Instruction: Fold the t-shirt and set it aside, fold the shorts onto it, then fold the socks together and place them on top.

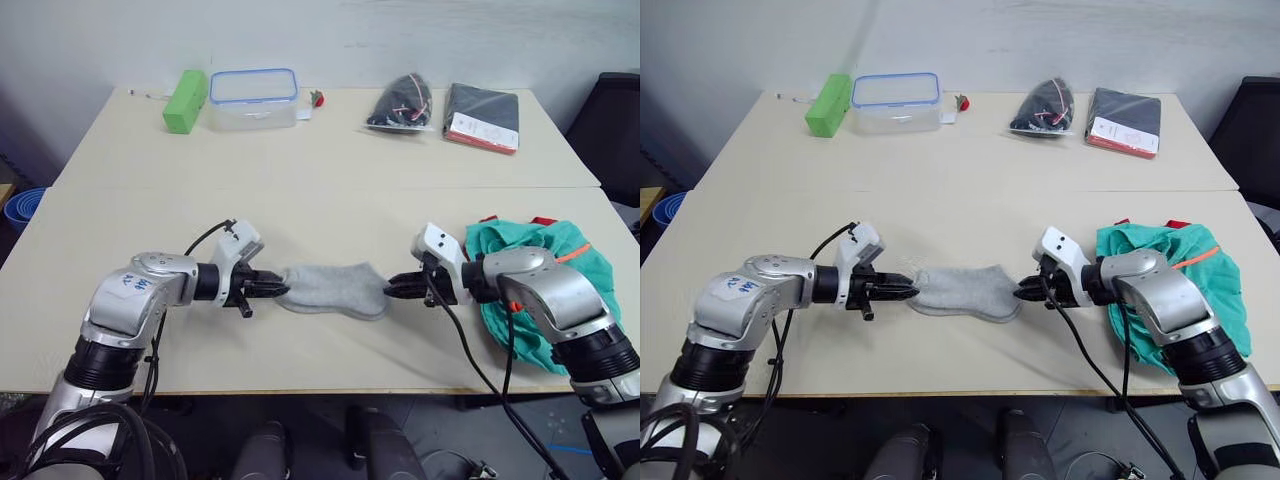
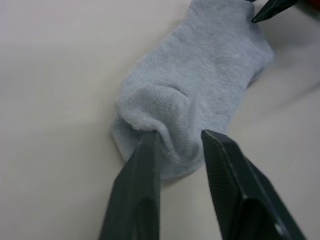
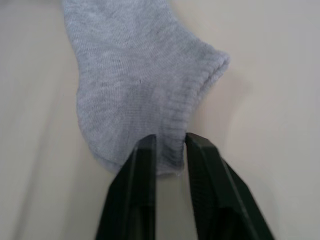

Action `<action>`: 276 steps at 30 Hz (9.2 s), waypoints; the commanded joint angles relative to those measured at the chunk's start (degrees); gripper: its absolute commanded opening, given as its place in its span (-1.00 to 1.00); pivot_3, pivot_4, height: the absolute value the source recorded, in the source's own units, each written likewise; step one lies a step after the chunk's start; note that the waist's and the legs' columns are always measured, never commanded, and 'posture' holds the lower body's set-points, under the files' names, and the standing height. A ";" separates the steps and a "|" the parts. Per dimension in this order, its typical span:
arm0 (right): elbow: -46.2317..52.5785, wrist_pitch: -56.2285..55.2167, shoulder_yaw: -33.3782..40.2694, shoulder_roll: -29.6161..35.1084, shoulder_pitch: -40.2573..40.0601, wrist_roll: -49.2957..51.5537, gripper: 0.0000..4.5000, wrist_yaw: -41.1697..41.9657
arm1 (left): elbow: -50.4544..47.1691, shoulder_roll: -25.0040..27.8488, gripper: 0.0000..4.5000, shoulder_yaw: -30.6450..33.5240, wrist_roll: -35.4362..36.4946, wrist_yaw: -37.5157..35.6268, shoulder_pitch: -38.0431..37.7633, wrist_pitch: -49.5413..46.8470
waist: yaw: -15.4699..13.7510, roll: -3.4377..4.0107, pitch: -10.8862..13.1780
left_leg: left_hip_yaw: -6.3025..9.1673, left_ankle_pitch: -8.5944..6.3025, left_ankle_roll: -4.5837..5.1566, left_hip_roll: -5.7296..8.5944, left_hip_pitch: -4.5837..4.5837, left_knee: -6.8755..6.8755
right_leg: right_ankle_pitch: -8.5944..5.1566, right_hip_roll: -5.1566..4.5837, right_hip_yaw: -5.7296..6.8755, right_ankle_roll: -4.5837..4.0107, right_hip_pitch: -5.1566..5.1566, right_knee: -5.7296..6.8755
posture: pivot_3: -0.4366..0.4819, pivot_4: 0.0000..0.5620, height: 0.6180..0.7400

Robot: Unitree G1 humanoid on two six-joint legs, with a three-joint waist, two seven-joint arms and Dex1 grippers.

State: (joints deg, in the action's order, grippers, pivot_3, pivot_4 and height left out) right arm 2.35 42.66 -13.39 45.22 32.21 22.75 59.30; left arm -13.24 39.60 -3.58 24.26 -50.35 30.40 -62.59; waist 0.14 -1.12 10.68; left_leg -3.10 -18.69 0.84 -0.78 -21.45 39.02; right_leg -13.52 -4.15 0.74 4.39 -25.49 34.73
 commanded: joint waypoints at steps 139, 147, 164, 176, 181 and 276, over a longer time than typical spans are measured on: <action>8.14 -12.26 -3.98 -13.95 -11.70 -17.02 -1.00 -14.13 | 18.78 -21.54 -0.99 3.29 18.43 25.08 22.69 -27.29 | 0.06 -0.30 -0.17 | 0.71 0.19 -0.54 0.15 0.29 -0.52 | -0.11 -0.16 0.67 -0.18 0.37 -0.23 | -0.05 -0.47 1.00; 9.52 -11.17 -3.63 -13.92 -12.29 -16.84 -1.00 -14.71 | 19.80 -21.64 -0.72 -1.31 16.26 21.65 21.87 -24.15 | 0.05 -0.31 -0.17 | 0.71 0.31 -0.59 0.15 0.30 -0.72 | -0.11 -0.13 0.66 -0.18 0.32 -0.26 | -0.05 -0.47 1.00; 9.48 -10.37 -3.30 -13.23 -12.20 -16.68 -1.00 -14.23 | 11.42 -16.02 0.99 6.88 18.61 7.12 11.92 -4.03 | 0.05 -0.30 -0.17 | 0.71 0.32 -0.55 0.15 0.28 -0.75 | -0.12 -0.17 0.66 -0.20 0.31 -0.30 | -0.05 -0.47 1.00; 9.90 -9.88 -2.93 -12.95 -12.43 -16.63 -1.00 -13.95 | 13.94 -3.86 0.99 8.91 13.90 -1.69 3.09 10.33 | 0.03 -0.30 -0.16 | 0.71 0.30 -0.49 0.13 0.26 -0.78 | -0.15 -0.20 0.68 -0.25 0.29 -0.33 | -0.05 -0.47 1.00; 9.90 -9.79 -2.75 -12.74 -12.56 -16.62 -1.00 -13.69 | 12.39 3.01 0.99 9.43 13.50 -4.17 -2.10 9.48 | 0.13 -0.30 -0.16 | 0.69 0.29 -0.49 0.10 0.26 -0.89 | -0.21 -0.23 0.67 -0.35 0.19 -0.32 | -0.05 -0.47 1.00; 28.62 2.34 11.12 -5.23 -23.68 -9.47 -1.00 -15.34 | 41.33 -24.09 -0.98 -13.82 -16.79 -9.30 13.49 46.17 | -1.64 -0.37 -0.16 | 0.67 0.34 -0.23 0.30 0.14 -0.74 | -0.12 0.08 0.83 -0.19 0.25 -0.34 | -0.05 -0.47 1.00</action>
State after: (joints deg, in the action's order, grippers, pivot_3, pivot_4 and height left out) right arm 27.53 43.79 -5.33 38.68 9.33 11.89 44.15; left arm 27.46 15.81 -16.88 8.88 -60.58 43.53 -17.29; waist -1.50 -1.49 10.52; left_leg -2.44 -18.36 0.62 -0.48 -21.31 38.31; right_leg -13.61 -4.07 1.60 4.24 -25.22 34.37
